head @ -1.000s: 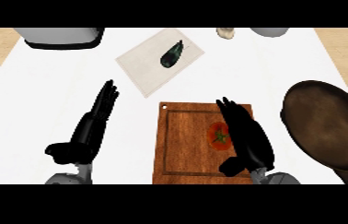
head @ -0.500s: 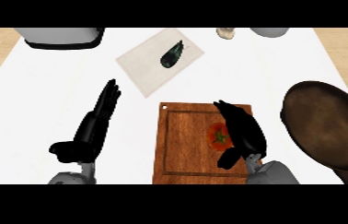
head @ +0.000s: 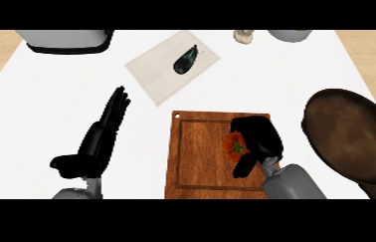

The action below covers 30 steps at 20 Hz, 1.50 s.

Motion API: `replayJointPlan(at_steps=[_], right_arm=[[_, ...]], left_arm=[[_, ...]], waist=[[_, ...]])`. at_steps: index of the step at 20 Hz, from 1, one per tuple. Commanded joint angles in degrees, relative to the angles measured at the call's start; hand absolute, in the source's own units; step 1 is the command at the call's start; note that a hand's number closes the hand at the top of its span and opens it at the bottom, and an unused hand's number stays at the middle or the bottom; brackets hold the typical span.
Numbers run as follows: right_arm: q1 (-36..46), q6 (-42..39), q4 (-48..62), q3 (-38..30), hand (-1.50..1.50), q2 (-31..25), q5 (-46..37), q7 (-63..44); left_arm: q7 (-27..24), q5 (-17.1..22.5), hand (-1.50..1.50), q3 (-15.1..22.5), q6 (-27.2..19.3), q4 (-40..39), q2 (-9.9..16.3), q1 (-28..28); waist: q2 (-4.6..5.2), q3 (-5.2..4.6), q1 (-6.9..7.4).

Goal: Pick the tomato from the cutting board and place it in the pan

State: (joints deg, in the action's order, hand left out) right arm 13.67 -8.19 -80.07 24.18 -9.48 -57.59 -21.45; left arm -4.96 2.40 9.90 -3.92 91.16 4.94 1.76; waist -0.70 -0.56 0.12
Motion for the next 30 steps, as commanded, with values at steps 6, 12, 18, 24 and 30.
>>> replayJointPlan(at_steps=[6,12,18,24,30], right_arm=[[-3.2,9.0,-5.2,0.9,1.50,1.2,-8.3,-0.3],[-5.3,11.1,-10.1,0.1,1.50,7.1,-14.0,-13.2],[-5.4,7.4,-21.9,4.1,1.50,9.4,-22.0,-33.8],[-2.4,12.1,-28.2,6.5,1.50,9.4,-27.2,-40.8],[-6.3,18.5,-32.1,-4.8,1.50,7.0,-22.3,-36.6]], left_arm=[[2.9,-1.7,0.00,0.1,-0.8,1.8,-1.0,1.0],[2.4,-1.7,0.00,-0.1,-1.1,-0.5,-2.1,2.1],[0.5,-1.6,0.00,-0.2,-0.1,0.2,-1.2,-0.8],[-0.5,-0.2,0.00,-2.9,1.1,-2.2,-0.7,2.8],[-3.8,-2.2,0.00,-0.4,1.0,-1.8,-1.7,-1.3]], waist=[[0.59,0.57,-0.17],[0.65,0.54,-0.46],[0.32,0.49,-0.67],[0.55,0.54,-0.56],[0.68,0.60,-0.50]])
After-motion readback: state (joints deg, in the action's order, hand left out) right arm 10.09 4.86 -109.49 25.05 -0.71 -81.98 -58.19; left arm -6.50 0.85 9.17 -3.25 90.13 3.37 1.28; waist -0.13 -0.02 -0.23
